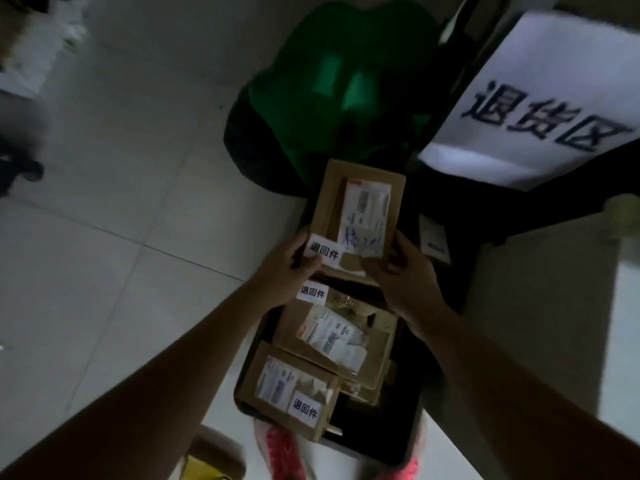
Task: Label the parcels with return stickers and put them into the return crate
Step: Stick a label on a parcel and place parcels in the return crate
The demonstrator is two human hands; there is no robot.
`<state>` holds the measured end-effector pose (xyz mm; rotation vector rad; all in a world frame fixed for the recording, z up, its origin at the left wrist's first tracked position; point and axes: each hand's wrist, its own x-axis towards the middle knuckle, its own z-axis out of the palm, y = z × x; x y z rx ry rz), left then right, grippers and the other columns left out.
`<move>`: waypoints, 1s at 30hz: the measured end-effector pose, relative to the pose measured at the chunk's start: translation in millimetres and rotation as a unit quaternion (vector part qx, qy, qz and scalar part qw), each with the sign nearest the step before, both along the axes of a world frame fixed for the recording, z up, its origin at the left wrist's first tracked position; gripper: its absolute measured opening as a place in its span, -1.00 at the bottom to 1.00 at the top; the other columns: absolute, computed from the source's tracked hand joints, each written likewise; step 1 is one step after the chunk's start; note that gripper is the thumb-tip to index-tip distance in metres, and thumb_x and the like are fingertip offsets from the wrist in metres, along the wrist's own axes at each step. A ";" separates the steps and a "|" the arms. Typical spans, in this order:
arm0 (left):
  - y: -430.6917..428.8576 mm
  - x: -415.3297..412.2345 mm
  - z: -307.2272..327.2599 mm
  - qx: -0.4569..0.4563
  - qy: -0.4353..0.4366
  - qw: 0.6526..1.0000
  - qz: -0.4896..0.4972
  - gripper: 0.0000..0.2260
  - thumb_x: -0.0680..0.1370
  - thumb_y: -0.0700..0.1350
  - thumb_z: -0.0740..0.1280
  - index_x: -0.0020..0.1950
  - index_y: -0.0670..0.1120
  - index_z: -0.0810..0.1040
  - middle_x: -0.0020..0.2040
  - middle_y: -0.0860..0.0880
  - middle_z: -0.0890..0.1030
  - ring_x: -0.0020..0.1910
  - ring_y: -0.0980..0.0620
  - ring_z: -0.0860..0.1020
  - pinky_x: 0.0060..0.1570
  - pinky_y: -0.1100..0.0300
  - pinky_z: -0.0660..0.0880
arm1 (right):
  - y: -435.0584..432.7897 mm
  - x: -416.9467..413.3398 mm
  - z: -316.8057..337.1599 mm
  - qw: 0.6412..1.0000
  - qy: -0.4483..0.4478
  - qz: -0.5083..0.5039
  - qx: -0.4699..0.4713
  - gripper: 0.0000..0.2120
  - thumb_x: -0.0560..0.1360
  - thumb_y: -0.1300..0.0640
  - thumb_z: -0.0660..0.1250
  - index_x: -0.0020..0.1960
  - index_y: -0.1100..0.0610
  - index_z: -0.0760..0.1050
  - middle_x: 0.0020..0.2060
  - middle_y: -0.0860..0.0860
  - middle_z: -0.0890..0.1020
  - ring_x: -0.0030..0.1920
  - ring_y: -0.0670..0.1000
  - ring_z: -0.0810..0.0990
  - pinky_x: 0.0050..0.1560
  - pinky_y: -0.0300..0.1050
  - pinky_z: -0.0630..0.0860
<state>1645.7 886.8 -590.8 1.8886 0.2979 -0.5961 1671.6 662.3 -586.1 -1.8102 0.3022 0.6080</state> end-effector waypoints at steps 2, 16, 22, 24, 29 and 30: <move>-0.4 7.2 -35.6 0.007 0.008 1.000 0.012 -0.72 0.64 -0.09 0.32 0.36 0.02 0.48 0.14 0.02 0.67 0.03 0.05 0.69 -0.07 0.02 0.68 | 3.3 6.0 -41.6 1.000 -0.004 -0.009 -0.018 -0.42 0.49 0.04 0.52 0.46 -0.08 0.43 0.21 -0.13 0.66 0.18 -0.10 0.66 0.20 0.03 0.63; -28.4 -1.5 13.6 0.303 -0.083 0.947 -0.058 -0.63 0.59 -0.09 0.37 0.38 -0.06 0.43 0.20 -0.07 0.60 0.13 -0.04 0.62 0.00 0.18 0.54 | -3.3 -2.9 23.8 0.964 -0.056 0.128 -0.227 -0.64 0.55 0.07 0.42 0.30 -0.09 0.46 0.12 -0.07 0.64 -0.04 -0.07 0.63 -0.13 -0.16 0.60; -52.5 14.5 202.9 0.430 -0.254 0.844 -0.194 -0.50 0.53 -0.11 0.37 0.47 -0.11 0.41 0.38 -0.14 0.49 0.33 -0.16 0.48 0.30 -0.04 0.45 | -41.8 -3.8 183.9 0.878 -0.094 0.317 -0.347 -0.46 0.66 0.04 0.27 0.59 0.02 0.22 0.59 -0.03 0.22 0.56 0.03 0.23 0.44 -0.10 0.29; -60.9 19.3 265.9 0.461 -0.286 0.812 -0.217 -0.45 0.51 -0.07 0.38 0.49 -0.11 0.39 0.41 -0.14 0.47 0.35 -0.17 0.46 0.33 -0.06 0.44 | -57.7 -6.9 239.2 0.866 -0.098 0.324 -0.368 -0.41 0.66 0.01 0.26 0.63 -0.01 0.13 0.64 -0.05 0.08 0.60 0.03 0.12 0.50 -0.04 0.28; -93.0 11.8 400.8 0.492 -0.332 0.771 -0.229 -0.48 0.51 -0.06 0.41 0.45 -0.14 0.44 0.37 -0.16 0.52 0.31 -0.20 0.50 0.32 -0.13 0.46 | -100.8 -24.5 383.1 0.879 -0.125 0.250 -0.386 -0.45 0.56 -0.03 0.32 0.53 -0.07 0.31 0.53 -0.05 0.33 0.52 0.04 0.31 0.41 -0.03 0.39; -102.4 8.9 424.9 0.493 -0.343 0.763 -0.238 -0.48 0.50 -0.05 0.42 0.44 -0.13 0.45 0.35 -0.15 0.54 0.30 -0.20 0.51 0.32 -0.13 0.45 | -110.2 -30.3 411.5 0.886 -0.125 0.227 -0.383 -0.46 0.51 -0.05 0.36 0.48 -0.11 0.36 0.46 -0.05 0.42 0.46 0.05 0.40 0.35 -0.03 0.45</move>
